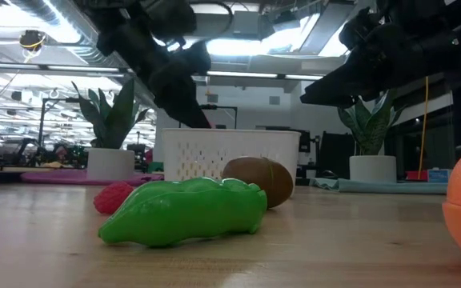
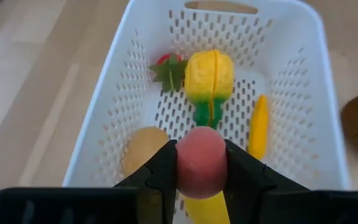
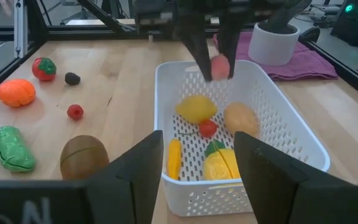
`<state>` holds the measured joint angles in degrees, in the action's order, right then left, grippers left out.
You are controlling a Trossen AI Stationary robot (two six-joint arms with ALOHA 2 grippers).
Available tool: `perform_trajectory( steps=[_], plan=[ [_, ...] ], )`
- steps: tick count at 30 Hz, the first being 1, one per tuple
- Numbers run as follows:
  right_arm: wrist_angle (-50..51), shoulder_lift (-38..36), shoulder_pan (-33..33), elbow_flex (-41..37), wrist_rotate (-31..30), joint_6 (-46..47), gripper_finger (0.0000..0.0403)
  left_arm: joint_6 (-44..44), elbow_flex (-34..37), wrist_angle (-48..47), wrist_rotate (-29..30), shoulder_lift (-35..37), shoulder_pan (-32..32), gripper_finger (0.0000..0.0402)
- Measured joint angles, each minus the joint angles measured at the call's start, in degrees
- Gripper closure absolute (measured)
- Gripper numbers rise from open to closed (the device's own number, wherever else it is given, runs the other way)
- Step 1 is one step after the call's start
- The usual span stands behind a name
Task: Pick and placing Produce into tupperware
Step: Put the pink peach into the white bin
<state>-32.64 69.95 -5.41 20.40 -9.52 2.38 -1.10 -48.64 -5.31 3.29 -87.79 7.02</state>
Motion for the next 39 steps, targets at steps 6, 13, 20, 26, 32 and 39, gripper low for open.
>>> perform_trajectory(
  steps=[6, 13, 20, 26, 32, 39],
  plan=[
    [0.3, 0.0, 0.0, 0.0, 0.0, 0.0, 0.0203, 0.2, 0.0, 1.5, 0.0, -2.7, 0.8, 0.0303],
    [0.4, 0.0, 0.0, 0.0, 0.0, -0.1, 0.0203, 0.3, 0.0, 1.6, -0.3, -3.6, 1.0, 0.0309],
    [0.4, 0.0, 0.0, 0.0, 0.0, -0.1, 0.0203, 0.3, 0.0, 1.6, -1.3, -3.5, 1.0, 0.0292],
    [0.4, 0.0, 0.0, 0.0, 0.0, 0.0, 0.0203, 0.3, 0.0, 1.5, -0.9, -3.6, 1.0, 0.0287],
    [0.4, 0.0, 0.0, 0.0, 0.0, 0.1, 0.0203, 0.2, 0.0, 1.5, -0.9, -3.5, 1.0, 0.0286],
    [0.4, 0.0, 0.0, 0.0, 0.0, 0.1, 0.0203, 0.3, 0.0, 1.5, -0.9, -3.5, 1.0, 0.0286]
  ],
)
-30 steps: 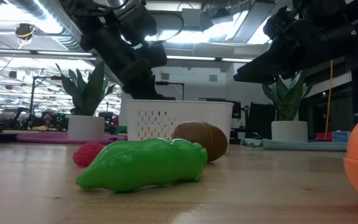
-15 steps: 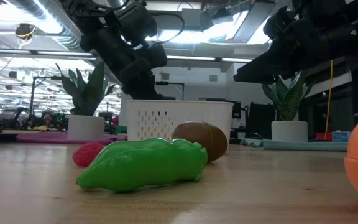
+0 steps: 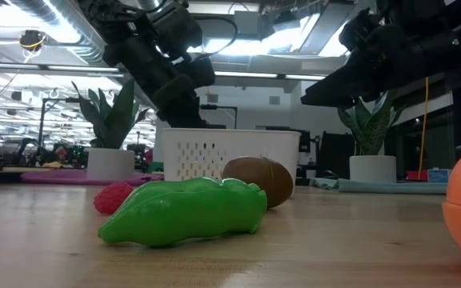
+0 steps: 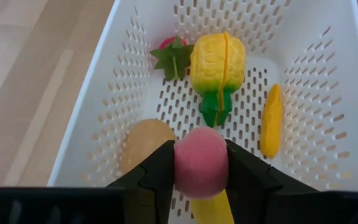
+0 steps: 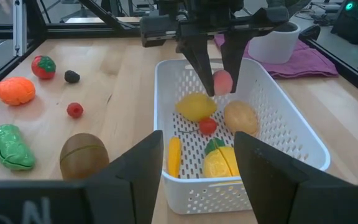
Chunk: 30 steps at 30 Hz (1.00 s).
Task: Pick and placing Produce into tupperware
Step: Put the pink peach into the white bin, then put the red raspberry into the white bin
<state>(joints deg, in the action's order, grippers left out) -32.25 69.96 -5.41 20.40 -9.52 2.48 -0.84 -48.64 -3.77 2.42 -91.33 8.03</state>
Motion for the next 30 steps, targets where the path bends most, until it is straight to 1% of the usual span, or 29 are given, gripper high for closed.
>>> perform_trajectory(
  steps=[5, 12, 16, 19, 24, 28, 30],
  plan=[
    [0.0, 0.0, 0.0, 0.0, 0.0, 0.0, 0.0203, 0.0, 0.0, 0.0, 0.0, 0.0, 0.0, 0.0272],
    [0.0, 0.0, 0.0, 0.0, 0.0, 0.0, 0.0203, 0.0, 0.0, 0.0, 0.0, 0.0, 0.0, 0.0216],
    [0.0, 0.0, 0.0, 0.0, 0.0, 0.0, 0.0203, 0.0, 0.0, 0.2, 0.0, 0.2, 0.0, 0.0196],
    [0.0, 0.0, 0.0, 0.0, 0.0, 0.0, 0.0203, 1.3, 0.0, 1.0, 0.0, 1.5, -0.3, 0.0193],
    [0.0, 0.0, 0.0, 0.0, 0.0, 0.0, 0.0203, 2.6, 0.0, 0.9, 0.1, 6.1, -2.1, 0.0199],
    [0.0, 0.0, 0.0, 0.0, 0.0, 0.0, 0.0203, 3.0, 1.4, 0.6, 0.2, 10.6, -5.5, 0.0203],
    [0.1, 0.0, -0.1, 0.0, 0.0, 0.0, 0.0203, 2.9, 2.9, 0.1, 2.1, 13.0, -7.8, 0.0203]
  ],
)
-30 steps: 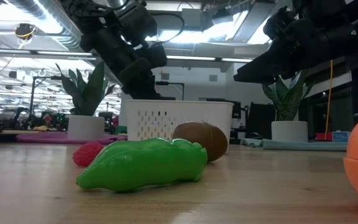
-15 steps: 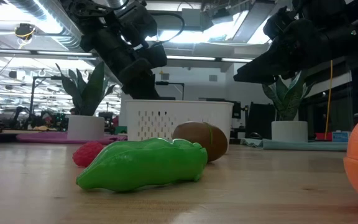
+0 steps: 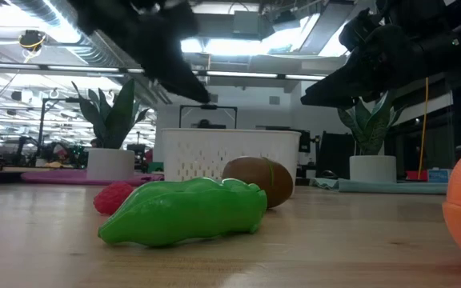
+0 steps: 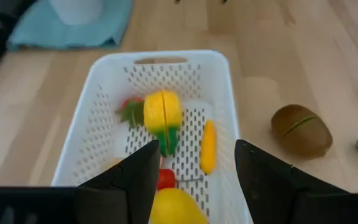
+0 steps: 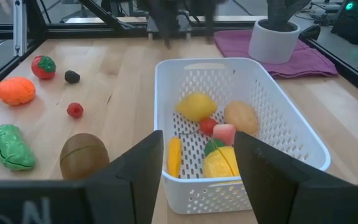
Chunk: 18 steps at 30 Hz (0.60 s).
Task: Pick and placing Produce into tupperware
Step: Put the red raspberry into the white bin
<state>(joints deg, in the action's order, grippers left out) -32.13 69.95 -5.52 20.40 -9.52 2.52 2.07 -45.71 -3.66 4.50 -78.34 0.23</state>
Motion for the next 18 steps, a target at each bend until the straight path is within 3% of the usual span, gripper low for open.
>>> perform_trajectory(
  steps=[5, 18],
  plan=[
    [0.3, 0.0, 0.0, 0.0, 0.0, 0.0, 0.0203, -3.4, 4.7, 0.3, 8.0, 6.7, -6.4, 0.0199],
    [-1.0, 0.0, -0.1, 0.0, 0.1, 1.9, 0.0203, -8.2, 8.5, 0.4, 8.7, 14.8, -20.6, 0.0197]
  ],
)
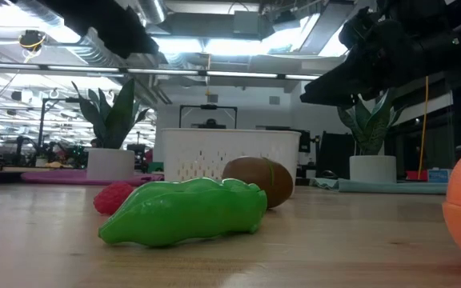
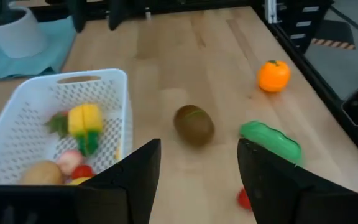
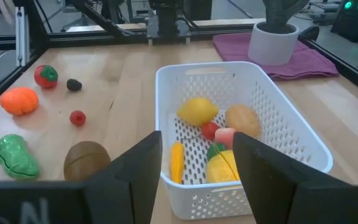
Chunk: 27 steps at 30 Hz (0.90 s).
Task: Pick and placing Produce into tupperware
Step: Put the red raspberry into the white bin
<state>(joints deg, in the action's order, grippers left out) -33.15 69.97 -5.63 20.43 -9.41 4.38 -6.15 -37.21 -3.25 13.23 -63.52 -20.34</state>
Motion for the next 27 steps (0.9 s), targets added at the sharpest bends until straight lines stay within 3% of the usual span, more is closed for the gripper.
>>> perform_trajectory(
  steps=[12, 27],
  plan=[
    [0.0, 0.0, 0.0, 0.0, 0.0, 1.6, 0.0203, -6.7, 0.0, -0.1, 0.7, -0.1, -4.4, 0.0197],
    [0.0, 0.0, 0.0, 0.0, 0.0, 1.6, 0.0203, -11.1, 0.0, 0.8, 2.5, -0.1, -4.8, 0.0198]
  ],
)
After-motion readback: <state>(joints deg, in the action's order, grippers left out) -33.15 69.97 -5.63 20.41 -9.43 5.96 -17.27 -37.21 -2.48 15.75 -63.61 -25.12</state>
